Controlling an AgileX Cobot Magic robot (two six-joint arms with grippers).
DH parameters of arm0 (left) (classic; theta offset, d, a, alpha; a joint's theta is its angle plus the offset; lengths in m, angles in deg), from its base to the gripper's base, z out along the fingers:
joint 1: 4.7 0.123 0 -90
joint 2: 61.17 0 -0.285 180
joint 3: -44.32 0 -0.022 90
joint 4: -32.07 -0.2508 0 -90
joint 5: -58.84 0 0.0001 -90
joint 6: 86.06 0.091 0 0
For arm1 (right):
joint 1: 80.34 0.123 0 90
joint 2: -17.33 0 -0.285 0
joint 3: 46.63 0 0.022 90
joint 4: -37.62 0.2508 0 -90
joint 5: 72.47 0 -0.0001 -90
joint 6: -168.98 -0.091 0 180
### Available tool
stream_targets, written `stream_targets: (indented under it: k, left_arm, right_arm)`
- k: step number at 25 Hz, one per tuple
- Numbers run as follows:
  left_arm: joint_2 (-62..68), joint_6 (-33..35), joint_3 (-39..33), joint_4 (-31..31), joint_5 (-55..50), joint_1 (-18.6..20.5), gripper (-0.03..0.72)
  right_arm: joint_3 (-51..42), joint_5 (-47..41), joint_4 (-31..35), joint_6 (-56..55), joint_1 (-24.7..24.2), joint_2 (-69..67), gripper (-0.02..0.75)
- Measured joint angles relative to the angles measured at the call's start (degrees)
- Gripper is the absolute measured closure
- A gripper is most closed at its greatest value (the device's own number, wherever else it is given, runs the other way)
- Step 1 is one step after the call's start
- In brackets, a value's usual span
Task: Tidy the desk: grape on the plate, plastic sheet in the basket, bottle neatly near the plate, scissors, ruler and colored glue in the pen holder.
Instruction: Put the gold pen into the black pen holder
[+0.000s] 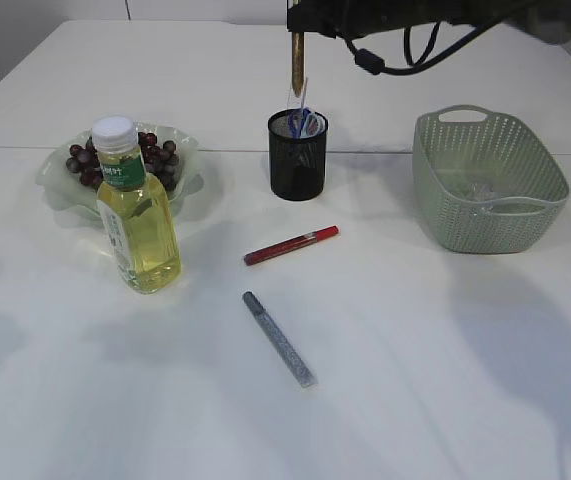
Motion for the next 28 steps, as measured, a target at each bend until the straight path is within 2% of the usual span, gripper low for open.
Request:
stream_targets:
  k: [5, 10, 15, 20, 22, 26, 28]
  left_arm:
    - [0.00, 0.00, 0.00, 0.00, 0.00, 0.00, 0.316]
    - [0.00, 0.00, 0.00, 0.00, 0.00, 0.00, 0.316]
    - [0.00, 0.00, 0.00, 0.00, 0.00, 0.00, 0.316]
    - [0.00, 0.00, 0.00, 0.00, 0.00, 0.00, 0.316]
    - [0.00, 0.00, 0.00, 0.00, 0.00, 0.00, 0.316]
    - [0.00, 0.00, 0.00, 0.00, 0.00, 0.00, 0.316]
    - [0.00, 0.00, 0.00, 0.00, 0.00, 0.00, 0.316]
  right_arm:
    - [0.00, 1.58, 13.94, 19.67, 0.00, -5.41, 0.630]
    - [0.00, 2.51, 18.38, 31.34, 0.00, -7.96, 0.630]
    - [0.00, 2.87, 19.41, 33.50, 0.00, -10.05, 0.603]
    - [0.00, 1.39, 19.41, 33.74, 0.00, -10.57, 0.433]
    - [0.00, 0.86, 19.52, 33.74, 0.00, -10.57, 0.391]
    - [0.00, 0.08, 18.00, 31.83, 0.00, -9.81, 0.371]
    - [0.00, -0.20, 12.86, 26.52, 0.00, -8.23, 0.370]
